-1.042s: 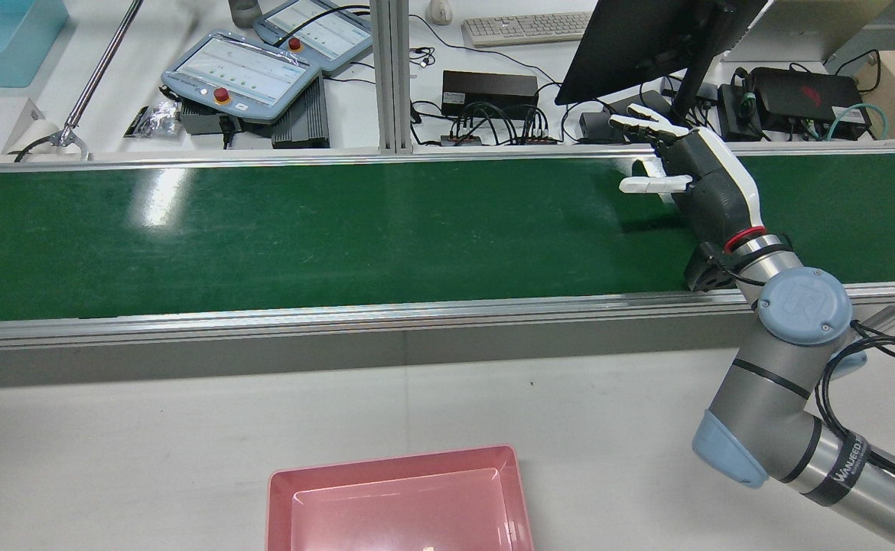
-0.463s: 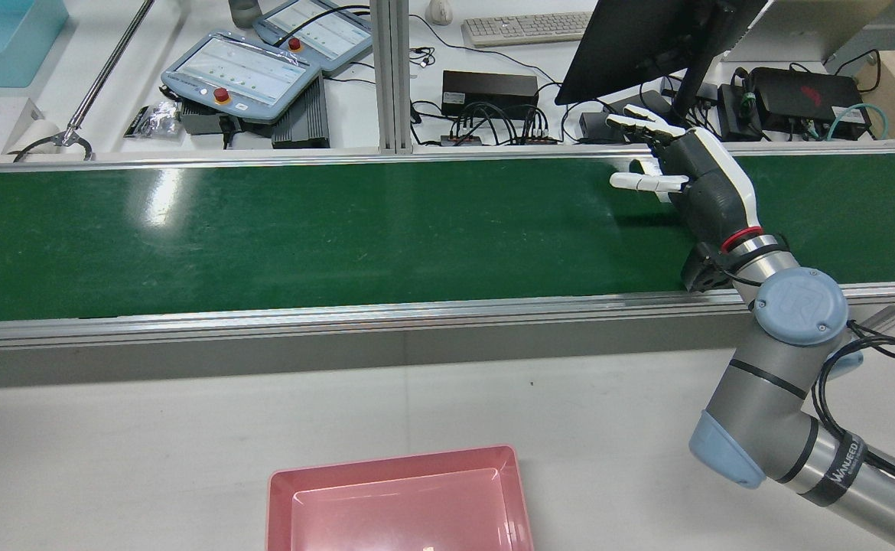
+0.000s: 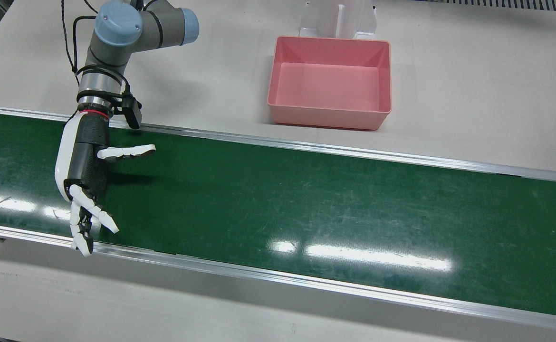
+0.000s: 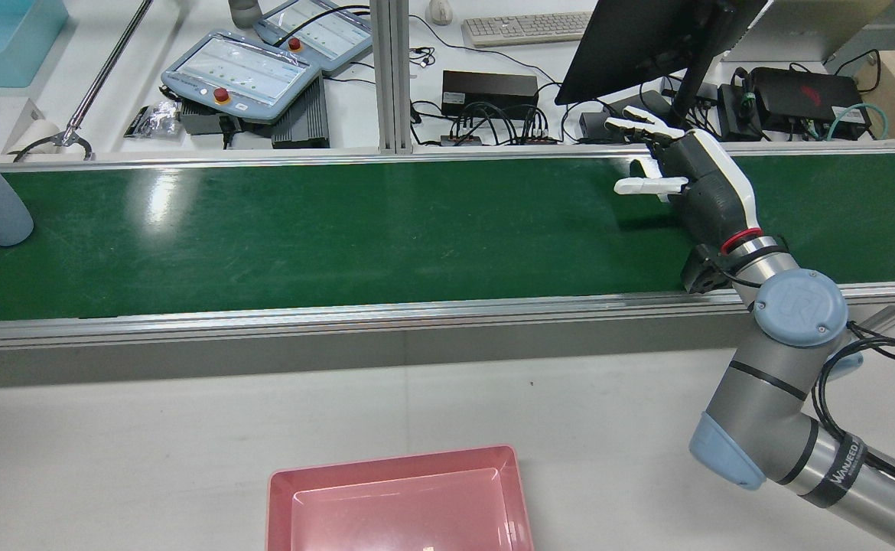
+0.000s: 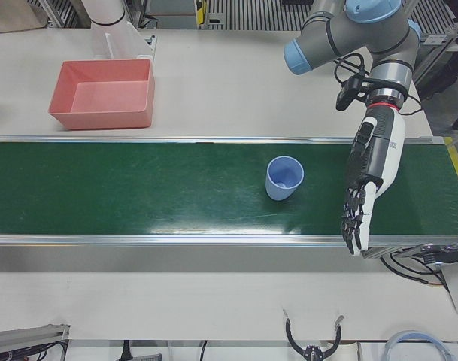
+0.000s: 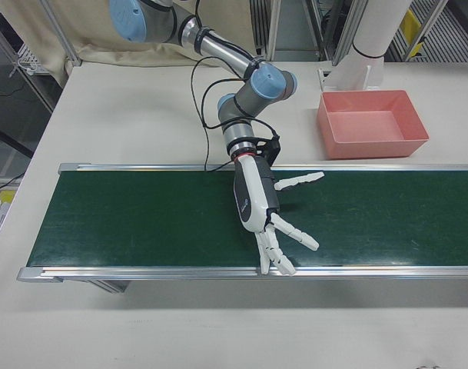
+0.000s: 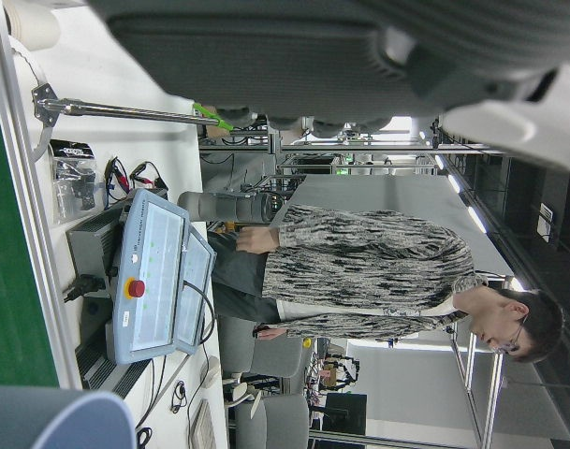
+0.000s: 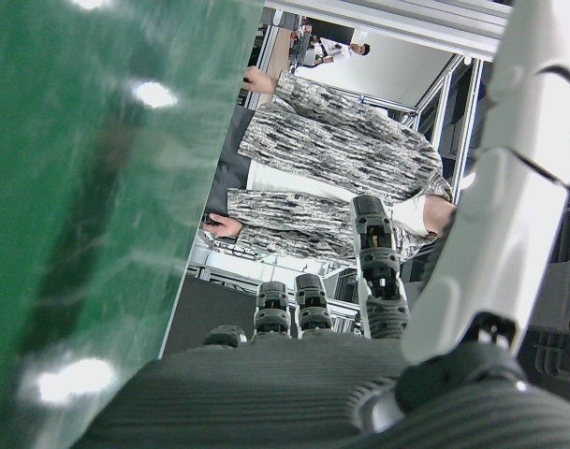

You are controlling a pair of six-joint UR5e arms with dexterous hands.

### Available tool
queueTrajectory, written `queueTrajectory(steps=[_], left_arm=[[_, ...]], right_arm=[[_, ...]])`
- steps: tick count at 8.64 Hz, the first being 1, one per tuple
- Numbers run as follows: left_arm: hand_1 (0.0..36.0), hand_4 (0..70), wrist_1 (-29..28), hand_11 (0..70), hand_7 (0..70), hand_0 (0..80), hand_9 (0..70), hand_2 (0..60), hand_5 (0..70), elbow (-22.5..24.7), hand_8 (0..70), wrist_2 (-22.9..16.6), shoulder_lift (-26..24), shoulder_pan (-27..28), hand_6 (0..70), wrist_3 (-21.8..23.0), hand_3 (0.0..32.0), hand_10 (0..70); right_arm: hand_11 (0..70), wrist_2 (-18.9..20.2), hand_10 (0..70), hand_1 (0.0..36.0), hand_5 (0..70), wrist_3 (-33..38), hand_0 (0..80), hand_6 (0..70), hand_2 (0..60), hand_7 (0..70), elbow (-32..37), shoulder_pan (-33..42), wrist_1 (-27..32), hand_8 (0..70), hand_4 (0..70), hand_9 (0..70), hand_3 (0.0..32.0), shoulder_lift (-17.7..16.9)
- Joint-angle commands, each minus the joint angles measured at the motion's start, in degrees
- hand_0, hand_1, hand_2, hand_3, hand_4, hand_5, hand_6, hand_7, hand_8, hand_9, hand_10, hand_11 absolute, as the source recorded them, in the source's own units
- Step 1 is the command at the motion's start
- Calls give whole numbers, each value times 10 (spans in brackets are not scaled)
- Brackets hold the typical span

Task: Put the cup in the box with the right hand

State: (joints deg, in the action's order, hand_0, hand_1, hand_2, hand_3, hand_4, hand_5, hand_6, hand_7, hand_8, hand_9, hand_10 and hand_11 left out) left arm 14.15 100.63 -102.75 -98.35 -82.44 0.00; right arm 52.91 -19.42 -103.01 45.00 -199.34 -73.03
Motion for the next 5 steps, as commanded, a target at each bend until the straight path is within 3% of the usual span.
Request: queueTrajectory(steps=[1, 2, 3, 5], left_arm=[[0, 0, 0, 0, 0, 0, 0, 0, 0, 0, 0, 0, 0, 0, 0, 0, 0, 0], [0, 0, 0, 0, 0, 0, 0, 0, 0, 0, 0, 0, 0, 0, 0, 0, 0, 0], [0, 0, 0, 0, 0, 0, 0, 0, 0, 0, 0, 0, 0, 0, 0, 0, 0, 0], [0, 0, 0, 0, 0, 0, 0, 0, 0, 0, 0, 0, 0, 0, 0, 0, 0, 0]], right_arm=[[0, 0, 0, 114, 42, 0, 492, 46, 58, 182, 0, 0, -1, 59, 174, 128, 0, -3], [0, 0, 0, 123, 42, 0, 489, 45, 89, 181, 0, 0, 0, 59, 162, 126, 0, -4], [0, 0, 0, 97, 43, 0, 502, 45, 0, 181, 0, 0, 0, 58, 193, 126, 0, -4], [0, -1, 0, 105, 43, 0, 497, 46, 29, 181, 0, -1, 0, 58, 183, 126, 0, 0]])
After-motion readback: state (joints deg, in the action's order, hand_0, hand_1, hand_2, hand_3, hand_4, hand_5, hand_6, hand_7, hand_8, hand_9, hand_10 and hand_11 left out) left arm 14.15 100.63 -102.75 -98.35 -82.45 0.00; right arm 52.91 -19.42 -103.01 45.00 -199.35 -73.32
